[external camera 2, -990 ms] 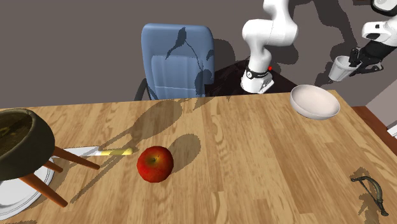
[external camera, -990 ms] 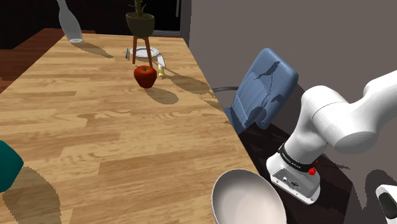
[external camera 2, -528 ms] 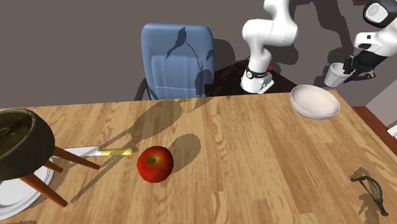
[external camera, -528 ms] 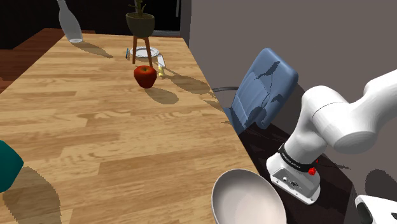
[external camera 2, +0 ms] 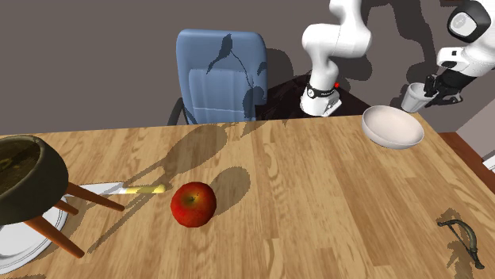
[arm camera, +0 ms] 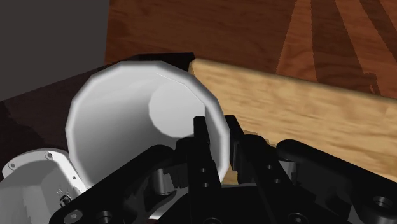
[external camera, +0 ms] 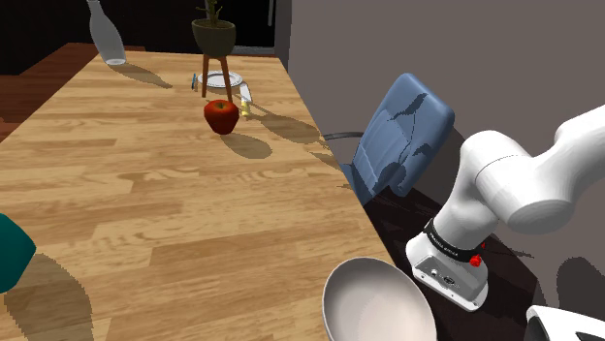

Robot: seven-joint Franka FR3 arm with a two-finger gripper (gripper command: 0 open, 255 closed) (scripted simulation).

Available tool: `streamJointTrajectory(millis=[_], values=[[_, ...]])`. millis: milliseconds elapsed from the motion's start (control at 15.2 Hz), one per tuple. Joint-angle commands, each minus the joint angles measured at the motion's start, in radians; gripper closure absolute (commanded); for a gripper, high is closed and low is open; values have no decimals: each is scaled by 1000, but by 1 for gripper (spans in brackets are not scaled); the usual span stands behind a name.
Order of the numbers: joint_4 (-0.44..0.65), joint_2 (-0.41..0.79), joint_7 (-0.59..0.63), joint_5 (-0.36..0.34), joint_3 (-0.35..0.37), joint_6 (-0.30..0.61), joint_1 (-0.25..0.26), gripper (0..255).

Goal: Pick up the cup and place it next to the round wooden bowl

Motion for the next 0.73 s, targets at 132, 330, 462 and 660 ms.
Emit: streamJointTrajectory(millis=[132, 330, 462, 660], values=[[0, 0, 0, 0, 0, 0, 0, 0], [0, 0, 0, 0, 0, 0, 0, 0], [0, 0, 0, 0, 0, 0, 0, 0], [59, -21, 13, -57, -84, -94, 5, 0]])
